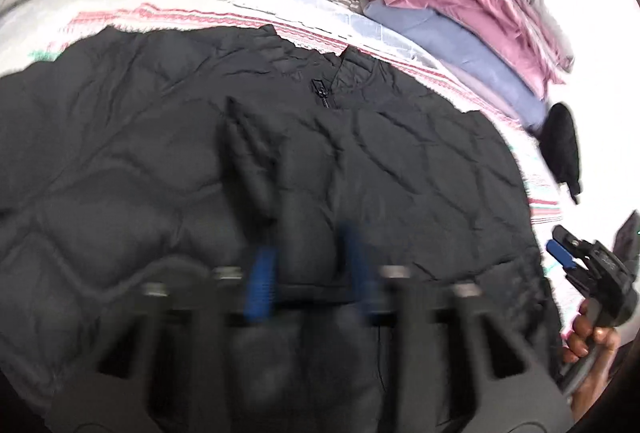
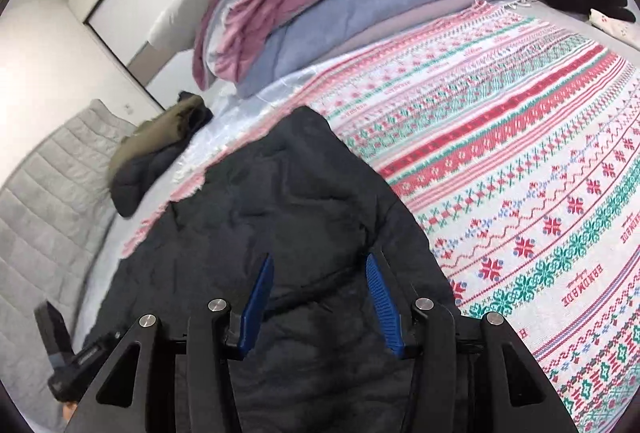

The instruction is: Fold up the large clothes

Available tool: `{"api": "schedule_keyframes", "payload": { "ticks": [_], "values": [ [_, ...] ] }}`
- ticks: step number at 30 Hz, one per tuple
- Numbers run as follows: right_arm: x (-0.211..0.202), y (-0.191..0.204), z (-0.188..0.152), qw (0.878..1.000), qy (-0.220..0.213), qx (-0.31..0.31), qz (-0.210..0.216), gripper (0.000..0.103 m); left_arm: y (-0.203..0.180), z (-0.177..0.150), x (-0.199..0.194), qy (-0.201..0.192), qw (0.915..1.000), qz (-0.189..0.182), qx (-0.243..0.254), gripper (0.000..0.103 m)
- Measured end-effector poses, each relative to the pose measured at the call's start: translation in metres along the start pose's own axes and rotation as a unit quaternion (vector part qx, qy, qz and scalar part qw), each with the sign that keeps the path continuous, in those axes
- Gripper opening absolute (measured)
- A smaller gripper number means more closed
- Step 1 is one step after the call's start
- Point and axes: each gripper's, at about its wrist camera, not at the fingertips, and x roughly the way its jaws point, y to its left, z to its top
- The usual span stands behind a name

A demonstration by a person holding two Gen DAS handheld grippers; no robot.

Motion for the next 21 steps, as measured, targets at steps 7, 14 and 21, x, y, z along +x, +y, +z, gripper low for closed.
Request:
{"api": "schedule_keyframes", "payload": {
  "ticks": [7,14,21],
  "values": [
    [0.013,0.021,-0.008,0.997,0.002,-0.063,-0.038,0.049,0.005,0.025,0.022,-0.008,0.998,0.063,0.005,0.023],
    [0.03,0.016,-0.018,0.996,0.052,-0.056,-0.051,0.055,0.019,0.013,-0.021,-0.012,0.9974,0.07,-0.007,0.085],
    [0.009,0.031,-0.018,0.998,0.048,-0.046,-0.014,0.078,0.044,0.008,-0.076,-0.011,0.9926,0.12,-0.015,0.093]
  ]
}}
